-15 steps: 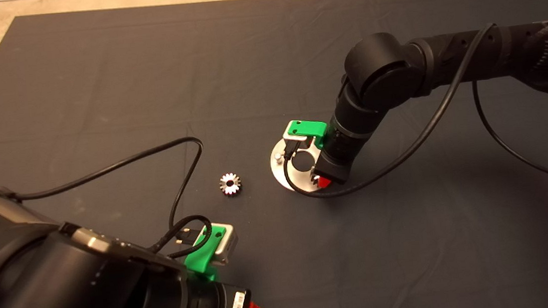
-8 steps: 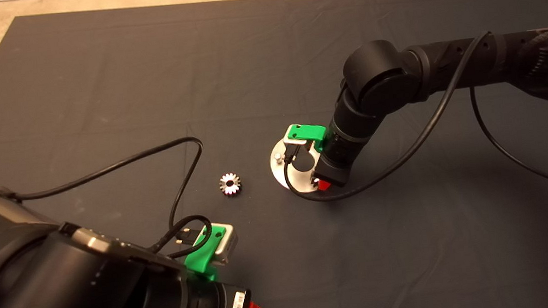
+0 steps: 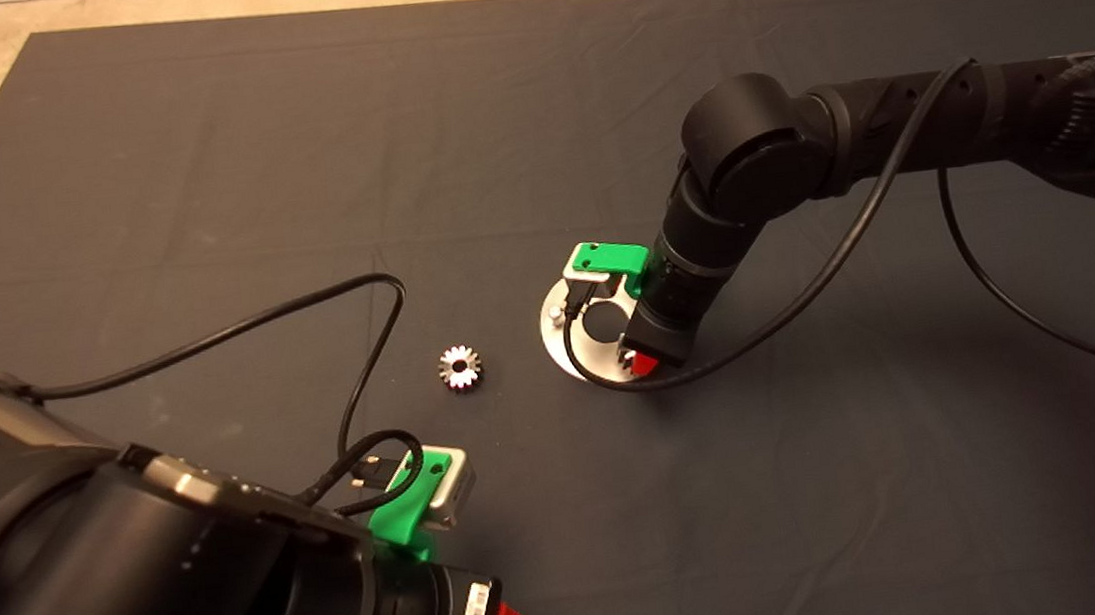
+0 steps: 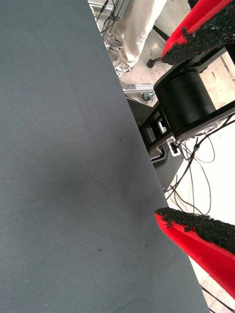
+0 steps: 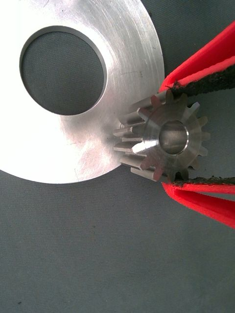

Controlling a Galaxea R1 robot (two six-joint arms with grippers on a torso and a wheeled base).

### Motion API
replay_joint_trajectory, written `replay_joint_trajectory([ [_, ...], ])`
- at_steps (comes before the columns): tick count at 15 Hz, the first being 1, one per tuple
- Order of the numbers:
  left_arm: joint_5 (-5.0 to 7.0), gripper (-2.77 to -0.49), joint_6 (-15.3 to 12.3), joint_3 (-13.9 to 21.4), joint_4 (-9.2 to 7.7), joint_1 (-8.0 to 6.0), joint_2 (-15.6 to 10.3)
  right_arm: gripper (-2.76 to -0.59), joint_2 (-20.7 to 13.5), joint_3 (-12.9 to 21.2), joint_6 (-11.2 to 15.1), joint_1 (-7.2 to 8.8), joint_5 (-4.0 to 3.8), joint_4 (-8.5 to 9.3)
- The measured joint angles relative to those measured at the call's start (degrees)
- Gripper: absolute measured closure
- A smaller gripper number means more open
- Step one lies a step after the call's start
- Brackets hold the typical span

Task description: Install three planetary gears onto the carrier pins

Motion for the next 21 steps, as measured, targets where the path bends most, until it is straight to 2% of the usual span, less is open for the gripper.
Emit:
replay_joint_trajectory([
  [10, -0.03, -2.07, 0.0, 0.0, 0.0, -0.01, 0.0, -0.89, -0.2, 0.0, -0.1, 0.0, 0.04, -0.17],
  [15, -0.09, -2.07, 0.0, 0.0, 0.0, 0.0, 0.0, -0.89, -0.5, -0.1, -1.9, 0.0, 0.2, -0.22],
  [21, -0.21, -2.07, 0.0, 0.0, 0.0, -0.01, -0.3, -0.89, -0.7, -0.8, -2.2, -0.17, 0.17, -0.6],
])
